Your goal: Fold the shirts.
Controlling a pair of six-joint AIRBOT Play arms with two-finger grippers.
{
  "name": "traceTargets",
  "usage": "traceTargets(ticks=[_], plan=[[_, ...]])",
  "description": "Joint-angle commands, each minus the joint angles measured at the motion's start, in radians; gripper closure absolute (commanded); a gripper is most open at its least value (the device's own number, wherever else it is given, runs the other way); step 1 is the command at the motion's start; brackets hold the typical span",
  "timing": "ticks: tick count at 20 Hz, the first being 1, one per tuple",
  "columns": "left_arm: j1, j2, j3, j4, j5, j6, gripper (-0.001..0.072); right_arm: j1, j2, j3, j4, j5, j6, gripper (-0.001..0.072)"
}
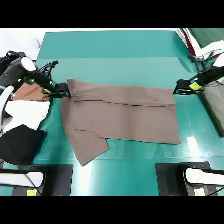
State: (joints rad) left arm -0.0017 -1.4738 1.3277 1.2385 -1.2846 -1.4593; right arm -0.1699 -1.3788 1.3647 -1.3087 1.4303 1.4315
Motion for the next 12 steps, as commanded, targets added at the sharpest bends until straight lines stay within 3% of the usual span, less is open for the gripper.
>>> traceTargets(ticks=[1, 6, 12], plan=[[0.003, 0.240, -0.275, 0.089, 0.001, -0.064, 0.0170, -0.041, 0.129, -0.008, 0.000, 0.055, -0.011, 0.0315], [0.003, 0.545, -0.751, -0.007, 0.066, -0.119, 0.0171, -0.039, 0.209, -0.008, 0.027, 0.019, -0.012, 0.0315], [0.003, 0.576, -0.936, -0.312, 0.237, -0.027, 0.0172, -0.039, 0.209, -0.008, 0.035, 0.024, -0.019, 0.0316]])
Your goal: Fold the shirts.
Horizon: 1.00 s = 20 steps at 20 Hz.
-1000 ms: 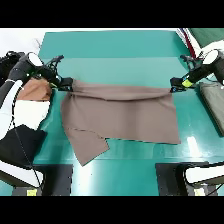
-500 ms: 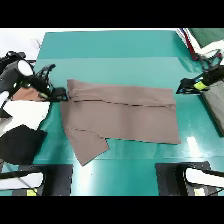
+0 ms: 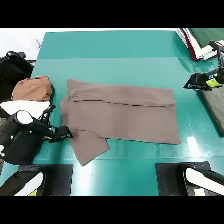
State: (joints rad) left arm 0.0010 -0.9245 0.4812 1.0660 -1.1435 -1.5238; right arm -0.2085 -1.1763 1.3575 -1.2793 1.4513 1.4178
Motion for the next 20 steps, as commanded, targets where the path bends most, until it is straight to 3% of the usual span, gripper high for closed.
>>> traceTargets(ticks=[1, 2, 4, 5, 9, 10, 11, 15, 19, 20], plan=[[0.001, 0.027, -0.095, -0.159, 0.120, 0.039, 0.0172, 0.000, 0.006, 0.000, 0.005, 0.005, -0.005, 0.0316], [0.001, 0.027, -0.095, -0.169, 0.130, 0.038, 0.0186, 0.000, 0.006, 0.000, 0.005, 0.010, -0.006, 0.0316], [0.001, 0.027, -0.089, -0.174, 0.132, 0.040, 0.0604, -0.013, 0.006, -0.002, -0.003, 0.044, -0.024, 0.0316], [0.001, 0.027, -0.074, -0.172, 0.122, 0.040, 0.0684, -0.030, 0.011, -0.020, -0.005, 0.057, -0.024, 0.0317], [0.001, 0.028, 0.019, -0.097, 0.031, 0.041, 0.0684, -0.192, 0.075, -0.300, -0.062, 0.080, -0.025, 0.0293], [0.001, 0.028, 0.032, -0.085, 0.022, 0.043, 0.0685, -0.252, 0.087, -0.391, -0.087, 0.089, -0.025, 0.0169], [0.001, 0.028, 0.035, -0.085, 0.018, 0.053, 0.0685, -0.317, 0.091, -0.481, -0.079, 0.093, -0.025, 0.0146], [0.001, 0.028, 0.036, -0.085, 0.027, 0.059, 0.0684, -0.483, 0.061, -0.784, 0.040, 0.061, -0.054, 0.0161], [0.001, 0.028, 0.036, -0.085, 0.027, 0.059, 0.0684, -0.442, 0.025, -0.898, 0.208, -0.037, -0.086, 0.0213], [0.001, 0.028, 0.036, -0.083, 0.024, 0.061, 0.0685, -0.415, 0.026, -0.895, 0.215, -0.052, -0.086, 0.0270]])
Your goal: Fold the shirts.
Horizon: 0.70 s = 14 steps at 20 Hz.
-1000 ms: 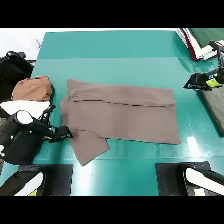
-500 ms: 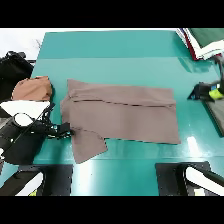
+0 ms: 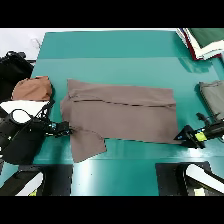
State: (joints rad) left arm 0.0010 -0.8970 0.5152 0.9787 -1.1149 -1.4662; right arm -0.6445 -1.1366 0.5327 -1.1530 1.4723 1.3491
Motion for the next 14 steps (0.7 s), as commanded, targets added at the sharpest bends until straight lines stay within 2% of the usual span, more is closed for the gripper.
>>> traceTargets(ticks=[1, 4, 5, 7, 12, 14], plan=[[0.001, 0.002, 0.002, 0.013, -0.018, 0.006, 0.0685, 0.055, -0.002, -0.058, 0.085, -0.083, -0.018, 0.0342], [0.001, 0.100, 0.002, 0.074, -0.066, -0.029, 0.0687, 0.139, 0.068, 0.010, 0.045, -0.074, -0.017, 0.0672], [0.001, 0.152, 0.002, 0.110, -0.101, -0.058, 0.0687, 0.166, 0.100, 0.037, 0.014, -0.059, -0.014, 0.0696], [0.001, 0.270, 0.002, 0.154, -0.210, -0.100, 0.0687, 0.208, 0.167, 0.083, -0.063, -0.002, 0.003, 0.0697], [0.001, 0.510, 0.018, 0.105, -0.520, -0.194, 0.0687, 0.279, 0.372, 0.158, -0.275, 0.178, 0.048, 0.0697], [0.001, 0.528, 0.066, 0.112, -0.527, -0.204, 0.0687, 0.301, 0.430, 0.193, -0.288, 0.192, 0.064, 0.0697]])
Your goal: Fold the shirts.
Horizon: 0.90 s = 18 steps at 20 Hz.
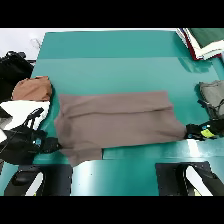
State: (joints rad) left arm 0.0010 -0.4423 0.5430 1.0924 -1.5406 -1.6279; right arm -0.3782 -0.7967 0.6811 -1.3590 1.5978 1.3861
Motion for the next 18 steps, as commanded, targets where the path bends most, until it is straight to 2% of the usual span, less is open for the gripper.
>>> traceTargets(ticks=[1, 5, 7, 10, 15, 16, 17, 18], plan=[[0.001, 0.058, 0.065, 0.009, -0.067, -0.039, 0.0687, 0.052, 0.098, 0.068, -0.080, 0.061, 0.032, 0.0698], [0.001, -0.138, 0.174, 0.060, 0.103, 0.046, 0.0686, 0.182, -0.042, 0.189, -0.075, -0.021, 0.066, 0.0698], [0.001, -0.260, 0.231, 0.061, 0.203, 0.084, 0.0686, 0.244, -0.171, 0.279, -0.074, -0.080, 0.081, 0.0698], [0.001, -0.462, 0.320, 0.067, 0.327, 0.142, 0.0684, 0.306, -0.396, 0.440, -0.073, -0.097, 0.083, 0.0698], [0.001, -0.678, 0.407, 0.066, 0.457, 0.167, 0.0679, 0.327, -0.632, 0.634, -0.006, -0.138, 0.080, 0.0691], [0.001, -0.688, 0.419, 0.066, 0.466, 0.166, 0.0536, 0.322, -0.657, 0.666, 0.021, -0.142, 0.069, 0.0585], [0.001, -0.687, 0.431, 0.066, 0.474, 0.161, 0.0203, 0.309, -0.671, 0.692, 0.055, -0.140, 0.058, 0.0453], [0.001, -0.686, 0.449, 0.066, 0.469, 0.160, 0.0153, 0.286, -0.679, 0.710, 0.098, -0.138, 0.035, 0.0401]])
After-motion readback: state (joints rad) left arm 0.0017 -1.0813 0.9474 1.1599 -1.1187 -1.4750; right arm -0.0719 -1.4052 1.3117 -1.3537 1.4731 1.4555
